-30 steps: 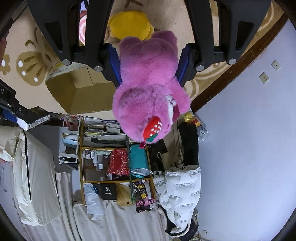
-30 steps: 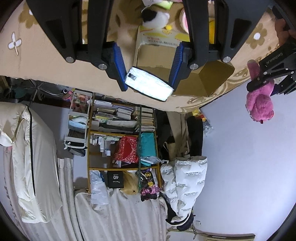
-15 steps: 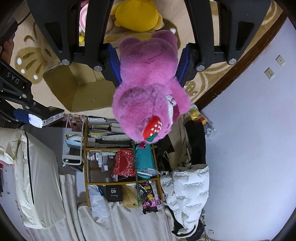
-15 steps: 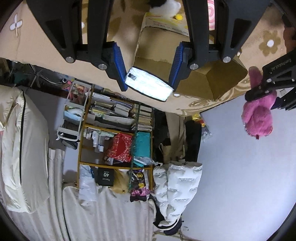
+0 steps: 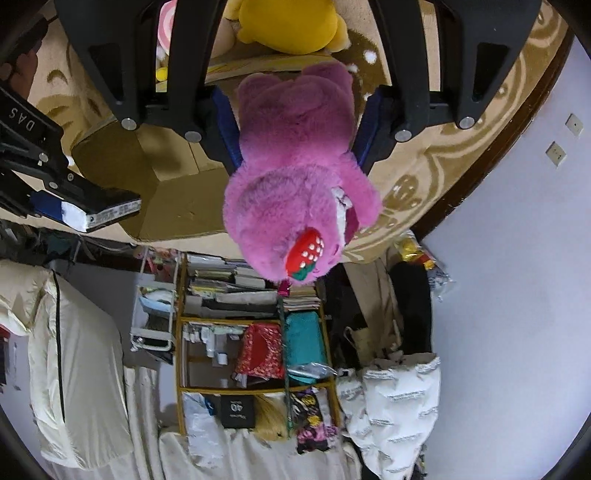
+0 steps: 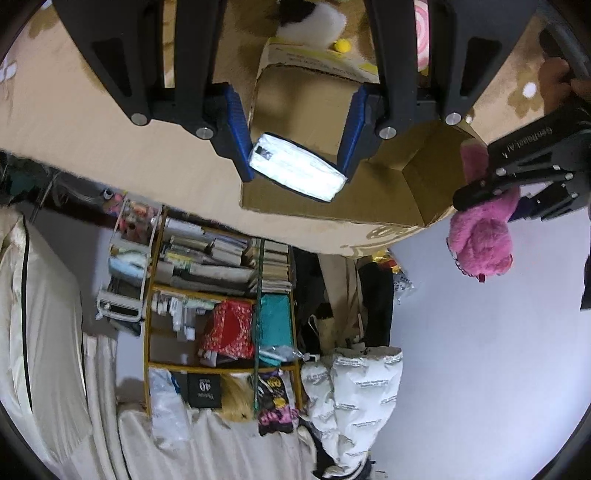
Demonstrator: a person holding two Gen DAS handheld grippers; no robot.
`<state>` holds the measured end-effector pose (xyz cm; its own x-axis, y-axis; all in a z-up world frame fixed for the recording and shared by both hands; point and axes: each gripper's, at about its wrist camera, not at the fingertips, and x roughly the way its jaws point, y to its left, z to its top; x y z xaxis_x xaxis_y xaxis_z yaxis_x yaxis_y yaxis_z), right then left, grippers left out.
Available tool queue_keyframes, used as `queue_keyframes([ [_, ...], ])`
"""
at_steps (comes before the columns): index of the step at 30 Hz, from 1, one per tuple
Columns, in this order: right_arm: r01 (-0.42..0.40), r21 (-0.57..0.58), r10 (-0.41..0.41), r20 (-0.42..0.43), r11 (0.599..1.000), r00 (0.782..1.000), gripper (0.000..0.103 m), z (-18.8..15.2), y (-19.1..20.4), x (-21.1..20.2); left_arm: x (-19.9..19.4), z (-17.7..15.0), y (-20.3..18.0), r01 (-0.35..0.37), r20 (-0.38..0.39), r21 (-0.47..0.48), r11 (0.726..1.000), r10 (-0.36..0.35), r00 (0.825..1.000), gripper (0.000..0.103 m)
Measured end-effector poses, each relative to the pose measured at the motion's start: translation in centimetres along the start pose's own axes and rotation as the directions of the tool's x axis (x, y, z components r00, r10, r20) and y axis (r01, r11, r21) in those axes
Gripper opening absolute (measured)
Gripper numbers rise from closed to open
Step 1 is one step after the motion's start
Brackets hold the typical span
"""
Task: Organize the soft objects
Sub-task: 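Carry the pink bear into the box and open the left tool, then lower the left tool onto the yellow plush and close on it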
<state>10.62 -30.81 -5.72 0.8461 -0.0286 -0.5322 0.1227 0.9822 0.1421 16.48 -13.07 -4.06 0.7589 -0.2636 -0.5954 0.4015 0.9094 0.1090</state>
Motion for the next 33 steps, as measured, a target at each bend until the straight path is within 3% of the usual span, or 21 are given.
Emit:
queue_keyframes([
  [7,-0.034,-0.003,0.034,-0.032,0.999,0.999,0.049,-0.5,0.0,0.9,1.4,-0.3,-0.6,-0.003,-0.049,0.039,0.999,0.005,0.999,0.066],
  [11,-0.061,0.0,0.061,-0.073,0.998,0.995,0.051,-1.1,0.2,1.8,1.5,-0.7,-0.9,-0.022,-0.058,0.061,0.998,0.025,0.998,0.079],
  [16,-0.077,-0.01,0.076,-0.068,0.997,0.995,0.067,-1.3,0.7,1.7,1.3,-0.6,-0.7,-0.033,-0.07,0.056,0.998,0.037,0.997,0.084],
  [18,-0.071,-0.019,0.069,-0.06,0.997,0.996,0.078,-1.2,0.9,1.3,1.1,-0.6,-0.3,-0.045,-0.076,0.048,0.998,0.048,0.996,0.093],
  [23,-0.089,0.018,0.09,-0.045,0.996,0.995,0.098,-1.1,0.9,0.0,0.2,-0.9,0.4,-0.053,-0.087,0.059,0.997,0.058,0.995,0.093],
  [33,-0.079,0.045,0.08,-0.037,0.996,0.996,0.103,-1.3,1.5,-3.3,-3.4,-2.3,1.9,-0.082,-0.106,0.039,0.996,0.086,0.991,0.1],
])
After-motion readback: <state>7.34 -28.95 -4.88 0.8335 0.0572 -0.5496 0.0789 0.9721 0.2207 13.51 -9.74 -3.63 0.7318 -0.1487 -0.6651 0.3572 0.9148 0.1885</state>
